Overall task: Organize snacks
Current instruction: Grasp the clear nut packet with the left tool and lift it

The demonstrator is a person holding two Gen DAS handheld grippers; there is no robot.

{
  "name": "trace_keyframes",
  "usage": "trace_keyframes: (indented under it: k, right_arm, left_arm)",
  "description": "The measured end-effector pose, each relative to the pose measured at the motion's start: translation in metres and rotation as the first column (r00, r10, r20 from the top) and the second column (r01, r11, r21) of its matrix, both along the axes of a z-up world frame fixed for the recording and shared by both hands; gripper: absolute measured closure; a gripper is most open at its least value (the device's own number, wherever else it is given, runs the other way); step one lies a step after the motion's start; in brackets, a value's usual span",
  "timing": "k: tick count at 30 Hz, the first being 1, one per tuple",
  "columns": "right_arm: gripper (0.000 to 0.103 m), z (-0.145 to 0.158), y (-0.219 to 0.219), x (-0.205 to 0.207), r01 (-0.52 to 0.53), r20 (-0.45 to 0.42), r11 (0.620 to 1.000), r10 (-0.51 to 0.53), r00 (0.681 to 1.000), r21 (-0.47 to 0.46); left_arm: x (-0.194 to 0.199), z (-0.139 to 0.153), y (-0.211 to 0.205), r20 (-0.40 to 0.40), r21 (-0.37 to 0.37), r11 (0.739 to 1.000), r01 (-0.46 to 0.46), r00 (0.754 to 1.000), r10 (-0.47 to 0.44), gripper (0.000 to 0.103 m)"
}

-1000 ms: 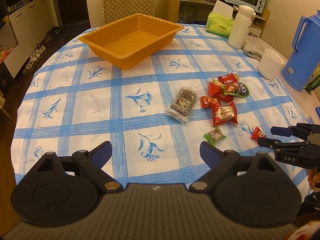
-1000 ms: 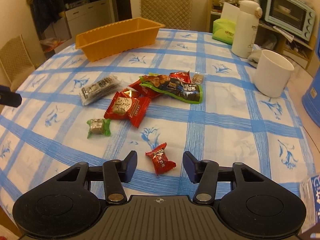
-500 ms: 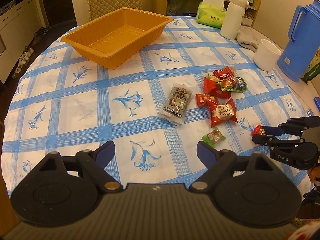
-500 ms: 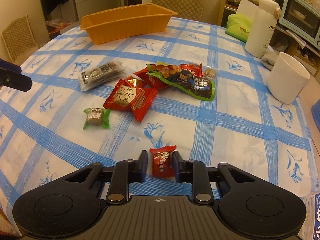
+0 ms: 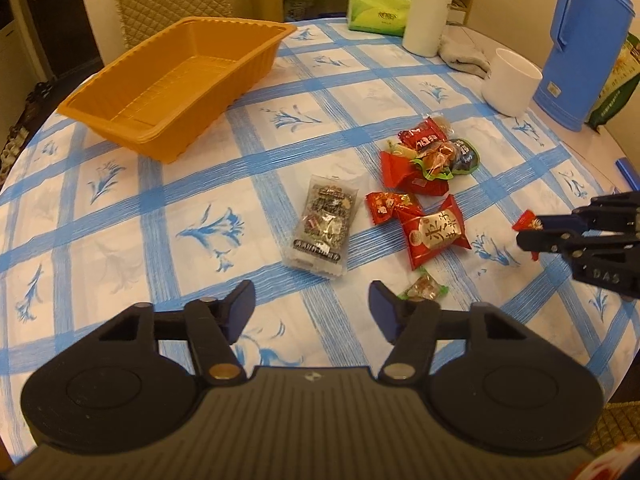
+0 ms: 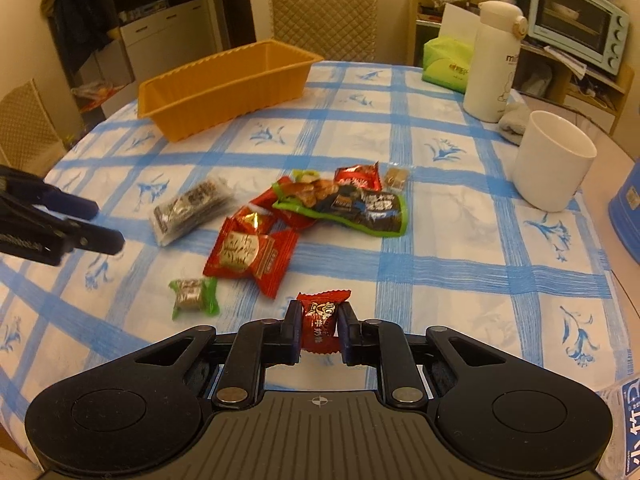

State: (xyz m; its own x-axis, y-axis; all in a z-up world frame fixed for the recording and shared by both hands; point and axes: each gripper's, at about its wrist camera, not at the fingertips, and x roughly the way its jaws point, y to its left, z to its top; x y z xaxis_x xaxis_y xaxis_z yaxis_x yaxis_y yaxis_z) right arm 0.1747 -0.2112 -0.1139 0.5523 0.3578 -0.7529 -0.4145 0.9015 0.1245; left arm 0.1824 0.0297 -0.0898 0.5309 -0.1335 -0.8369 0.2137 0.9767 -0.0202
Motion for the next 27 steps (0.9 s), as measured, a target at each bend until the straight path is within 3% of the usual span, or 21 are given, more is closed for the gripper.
trace_keyframes:
  k: [5,20,27]
  right_arm:
    - [0.084,0.006,-0.005,0.006,0.045,0.000,0.999,-0.045,0.999,0.016]
    - [0.084,0.012,-0.020,0.012,0.157,-0.013,0.987,-0.157,0.988,0.025]
    - [0.084,0.012,-0.020,0.012,0.168,-0.014,0.986,-0.167,0.986,0.021]
  left_arm:
    - [0.024,-0.012,-0.009,-0.008,0.012,0.999,0.045,0.999,-0.045,0.058]
    - [0.076,-0.038,-0.029,-0.051,0.052,0.991,0.123,0.991,-0.120,0.058]
    - [0.080,-0.039,-0.031,-0.051,0.046,0.990,0.130,0.991,-0.128,0.067]
